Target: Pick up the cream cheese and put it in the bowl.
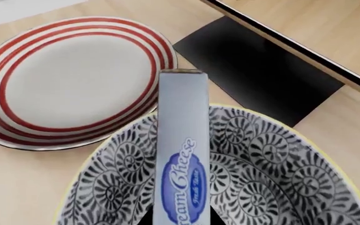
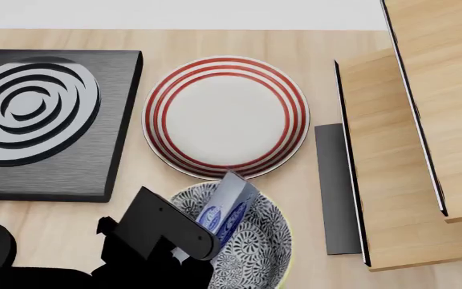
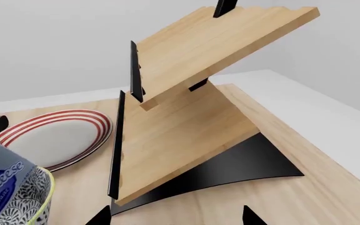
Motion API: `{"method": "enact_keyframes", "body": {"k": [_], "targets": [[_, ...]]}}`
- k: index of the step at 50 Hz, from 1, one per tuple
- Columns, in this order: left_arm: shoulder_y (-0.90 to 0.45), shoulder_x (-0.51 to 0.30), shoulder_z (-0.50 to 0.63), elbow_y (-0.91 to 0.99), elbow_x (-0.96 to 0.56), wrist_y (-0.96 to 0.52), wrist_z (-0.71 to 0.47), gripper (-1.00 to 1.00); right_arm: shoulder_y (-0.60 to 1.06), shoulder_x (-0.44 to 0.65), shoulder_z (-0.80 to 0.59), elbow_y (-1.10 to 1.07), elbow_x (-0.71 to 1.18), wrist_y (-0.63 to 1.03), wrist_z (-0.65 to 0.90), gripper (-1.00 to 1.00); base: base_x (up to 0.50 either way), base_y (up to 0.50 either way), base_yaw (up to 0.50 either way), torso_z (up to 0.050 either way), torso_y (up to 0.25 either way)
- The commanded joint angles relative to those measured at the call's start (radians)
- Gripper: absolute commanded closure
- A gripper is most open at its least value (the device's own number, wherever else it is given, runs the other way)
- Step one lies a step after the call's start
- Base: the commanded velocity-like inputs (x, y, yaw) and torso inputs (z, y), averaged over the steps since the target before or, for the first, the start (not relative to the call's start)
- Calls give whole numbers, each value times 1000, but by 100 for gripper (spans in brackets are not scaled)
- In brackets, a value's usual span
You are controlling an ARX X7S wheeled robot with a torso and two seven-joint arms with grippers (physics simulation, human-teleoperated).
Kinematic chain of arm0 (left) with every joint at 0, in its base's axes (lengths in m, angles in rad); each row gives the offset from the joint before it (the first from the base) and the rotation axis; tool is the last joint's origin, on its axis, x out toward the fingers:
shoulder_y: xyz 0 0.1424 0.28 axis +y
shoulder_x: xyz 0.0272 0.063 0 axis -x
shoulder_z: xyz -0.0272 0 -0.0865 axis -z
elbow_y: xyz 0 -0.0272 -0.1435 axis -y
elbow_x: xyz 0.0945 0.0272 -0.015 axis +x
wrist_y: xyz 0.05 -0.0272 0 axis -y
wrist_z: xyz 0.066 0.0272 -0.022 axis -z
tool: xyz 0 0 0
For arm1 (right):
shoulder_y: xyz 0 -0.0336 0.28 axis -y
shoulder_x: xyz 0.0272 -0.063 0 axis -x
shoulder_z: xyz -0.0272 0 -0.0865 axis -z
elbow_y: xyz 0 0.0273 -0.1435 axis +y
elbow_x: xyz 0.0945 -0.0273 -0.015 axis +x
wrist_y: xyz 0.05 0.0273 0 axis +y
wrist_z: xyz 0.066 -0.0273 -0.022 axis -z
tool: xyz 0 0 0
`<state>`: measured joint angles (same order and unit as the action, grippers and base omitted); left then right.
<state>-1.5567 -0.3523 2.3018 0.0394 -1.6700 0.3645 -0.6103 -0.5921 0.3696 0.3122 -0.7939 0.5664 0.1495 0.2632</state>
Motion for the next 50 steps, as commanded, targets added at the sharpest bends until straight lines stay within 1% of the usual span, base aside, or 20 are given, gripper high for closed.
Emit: {"method": "enact_keyframes", "body": {"k": [1,2,5,14,17,24,26,27,33,36,38,43,45,46,47,48,49,50], "targets": [[0,8,1,-2,-28,-20,-1,-100,0,1,0,2,2,-4,0,-100,0,0,0,0,0],[-9,2,3,23,-8,-15,-8,-100,2,2,-4,3,-2,-2,0,-100,0,0,0,0,0],[-32,-14,-5,56,-10,-17,-28,-100,9,1,-11,11,-5,-2,-1,-100,0,0,0,0,0],[-151,-108,-34,267,48,0,-122,-100,13,4,-16,14,-5,4,3,-100,0,0,0,0,0],[-171,-129,-44,310,51,5,-126,-100,13,5,-18,14,-7,3,3,-100,0,0,0,0,0],[-245,-184,-64,449,105,9,-195,-100,10,7,-15,6,-4,5,8,-100,0,0,0,0,0],[-262,-200,-72,485,100,10,-199,-100,10,7,-16,6,-4,5,8,-100,0,0,0,0,0],[-279,-205,-72,510,124,4,-223,-100,11,8,-16,8,-5,5,9,-100,0,0,0,0,0],[-341,-251,-84,640,158,-12,-286,-100,13,8,-20,12,-7,4,9,-100,0,0,0,0,0],[-373,-291,-94,717,173,-11,-318,-100,12,8,-20,11,-6,4,10,-100,0,0,0,0,0],[-385,-300,-93,748,192,-23,-349,-100,12,9,-22,7,-7,5,11,-100,0,0,0,0,0],[-422,-380,-97,866,252,-35,-416,-100,16,9,-27,12,-10,6,12,-100,0,0,0,0,0],[-429,-410,-97,905,269,-35,-418,-100,15,8,-30,12,-14,5,11,-100,0,0,0,0,0],[-433,-436,-94,937,299,-46,-442,-100,16,8,-32,13,-15,5,11,-100,0,0,0,0,0],[-434,-445,-92,950,309,-48,-445,-100,17,9,-32,14,-15,5,11,-100,0,0,0,0,0],[-509,-473,-100,985,242,-55,-423,-100,17,8,-33,13,-14,5,11,-100,0,0,0,0,0],[-527,-484,-99,996,230,-61,-420,-100,17,8,-33,13,-14,5,11,-100,0,0,0,0,0],[-528,-498,-80,1007,255,-56,-421,-100,19,9,-36,14,-16,7,12,-100,0,0,0,0,0]]}}
